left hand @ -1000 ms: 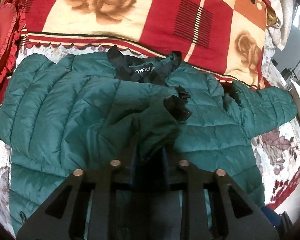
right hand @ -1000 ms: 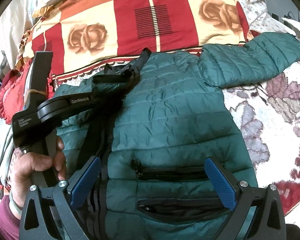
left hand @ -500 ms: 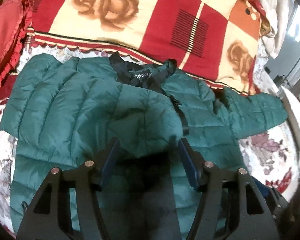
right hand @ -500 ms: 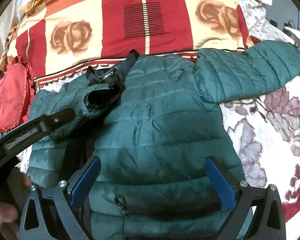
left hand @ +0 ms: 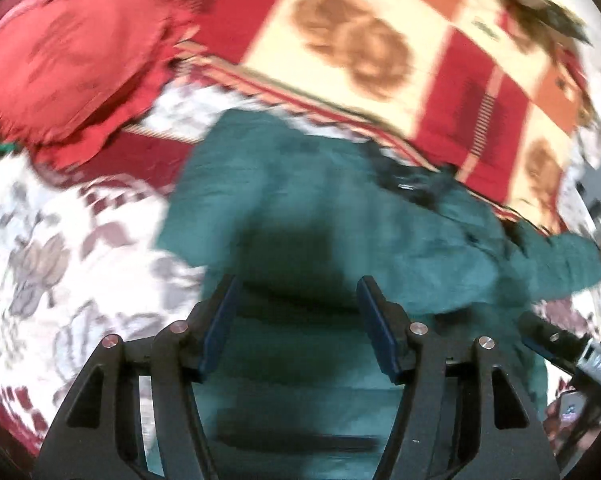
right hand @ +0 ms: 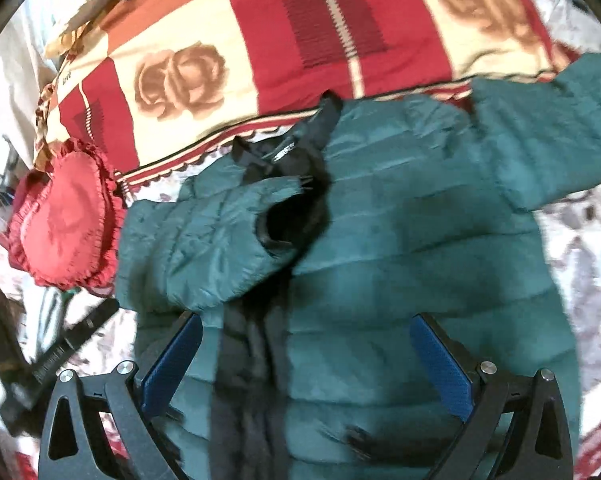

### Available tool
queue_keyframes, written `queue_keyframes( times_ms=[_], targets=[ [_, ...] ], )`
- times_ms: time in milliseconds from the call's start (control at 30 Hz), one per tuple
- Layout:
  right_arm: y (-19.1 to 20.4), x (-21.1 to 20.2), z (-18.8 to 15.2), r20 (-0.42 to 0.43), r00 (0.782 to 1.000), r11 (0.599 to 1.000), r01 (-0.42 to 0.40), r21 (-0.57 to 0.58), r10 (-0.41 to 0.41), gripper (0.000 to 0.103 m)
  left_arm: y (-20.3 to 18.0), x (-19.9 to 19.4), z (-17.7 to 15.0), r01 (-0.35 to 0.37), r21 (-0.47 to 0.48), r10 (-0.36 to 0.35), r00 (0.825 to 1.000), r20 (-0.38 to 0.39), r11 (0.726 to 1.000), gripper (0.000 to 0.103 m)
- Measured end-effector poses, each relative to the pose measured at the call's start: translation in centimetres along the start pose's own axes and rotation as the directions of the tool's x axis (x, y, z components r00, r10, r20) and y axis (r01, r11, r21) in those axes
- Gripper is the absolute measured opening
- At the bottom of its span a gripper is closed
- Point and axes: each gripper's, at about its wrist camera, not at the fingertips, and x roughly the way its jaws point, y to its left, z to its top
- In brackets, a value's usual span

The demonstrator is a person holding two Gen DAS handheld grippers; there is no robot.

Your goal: Fold large clothes

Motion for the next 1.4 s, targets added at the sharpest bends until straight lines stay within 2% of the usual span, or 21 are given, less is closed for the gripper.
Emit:
queue_keyframes(
  times_ms=[167, 267, 300, 333, 400, 467, 533, 600, 667, 733, 933, 1033, 1100, 1167, 1200, 1233, 1267, 1300, 1400],
  targets=[
    [1.5, 3.9, 0.9, -0.072, 0.994, 0.997, -0.073, 0.040, 0.076, 0.103, 5.0, 1.1, -0.2, -0.043, -0.100, 0.042, 0.999, -0.019, 0.994, 0.061],
    [2.6, 5.5, 1.4, -0.053, 0.994, 0.995, -0.094, 0.024, 0.095, 0.100, 7.0, 1.8, -0.6, -0.070, -0.127, 0.066, 0.997, -0.035, 0.989, 0.061],
    [2.8, 5.8, 1.6, -0.050, 0.995, 0.996, -0.091, 0.015, 0.091, 0.088, 7.4, 2.0, -0.9, -0.075, -0.133, 0.070, 0.997, -0.042, 0.988, 0.061],
    [3.4, 6.6, 1.8, -0.059, 0.995, 0.996, -0.086, -0.003, 0.086, 0.069, 7.8, 2.2, -1.0, -0.079, -0.138, 0.073, 0.996, -0.049, 0.987, 0.061],
    [3.9, 7.6, 2.0, -0.085, 0.993, 0.996, -0.089, -0.022, 0.086, 0.046, 8.3, 2.7, -1.3, -0.090, -0.146, 0.081, 0.995, -0.064, 0.985, 0.061],
    [4.5, 7.8, 2.0, -0.060, 0.996, 0.996, -0.065, -0.061, 0.061, 0.038, 8.6, 3.3, -1.5, -0.093, -0.153, 0.082, 0.993, -0.079, 0.984, 0.061],
    [4.7, 7.0, 2.1, -0.018, 0.998, 0.993, -0.058, -0.101, 0.056, 0.017, 8.8, 3.6, -1.6, -0.092, -0.161, 0.079, 0.993, -0.089, 0.983, 0.061],
    [4.7, 5.2, 2.6, 0.041, 0.997, 0.990, -0.063, -0.124, 0.068, 0.014, 8.8, 3.5, -1.6, -0.087, -0.167, 0.073, 0.994, -0.085, 0.982, 0.061],
    [4.6, 2.6, 3.6, 0.138, 0.989, 0.987, -0.025, -0.156, 0.047, 0.012, 8.7, 3.2, -1.4, -0.086, -0.170, 0.075, 0.995, -0.073, 0.982, 0.061],
    [4.2, 0.7, 4.5, 0.194, 0.980, 0.986, -0.001, -0.167, 0.033, 0.011, 8.5, 2.8, -1.2, -0.078, -0.173, 0.068, 0.996, -0.060, 0.982, 0.061],
    [0.7, -2.4, 6.2, 0.250, 0.967, 0.991, 0.078, -0.107, -0.049, 0.011, 6.9, 2.2, -0.4, -0.068, -0.139, 0.065, 0.997, -0.032, 0.988, 0.061],
    [-1.3, -1.6, 6.3, 0.223, 0.970, 0.991, 0.112, -0.071, -0.093, 0.011, 6.0, 2.7, 0.0, -0.071, -0.124, 0.068, 0.997, -0.029, 0.990, 0.061],
    [-2.8, 0.1, 6.3, 0.167, 0.981, 0.992, 0.112, -0.049, -0.103, 0.011, 5.6, 3.3, 0.3, -0.078, -0.118, 0.074, 0.997, -0.035, 0.990, 0.061],
    [-4.1, 2.2, 6.2, 0.064, 0.988, 0.990, 0.140, -0.026, -0.138, 0.012, 5.2, 3.8, 0.4, -0.081, -0.115, 0.075, 0.996, -0.053, 0.990, 0.061],
    [-4.9, 3.0, 5.9, 0.021, 0.988, 0.988, 0.152, -0.008, -0.152, 0.021, 5.1, 3.9, 0.4, -0.079, -0.113, 0.073, 0.996, -0.056, 0.990, 0.061],
    [-5.4, 2.9, 5.6, 0.023, 0.986, 0.987, 0.163, 0.005, -0.163, 0.039, 5.0, 3.9, 0.4, -0.078, -0.108, 0.072, 0.996, -0.053, 0.991, 0.061],
    [-5.7, 2.4, 5.4, 0.045, 0.983, 0.984, 0.179, 0.012, -0.179, 0.046, 4.9, 3.8, 0.4, -0.080, -0.102, 0.075, 0.996, -0.048, 0.992, 0.061],
    [-5.9, 2.0, 5.2, 0.062, 0.980, 0.982, 0.190, 0.013, -0.191, 0.052, 4.7, 3.7, 0.4, -0.085, -0.094, 0.081, 0.996, -0.043, 0.992, 0.061],
    [-6.2, -0.1, 5.0, 0.105, 0.971, 0.977, 0.214, 0.011, -0.214, 0.052, 4.6, 3.5, 0.5, -0.089, -0.084, 0.087, 0.996, -0.033, 0.992, 0.061]
  ],
)
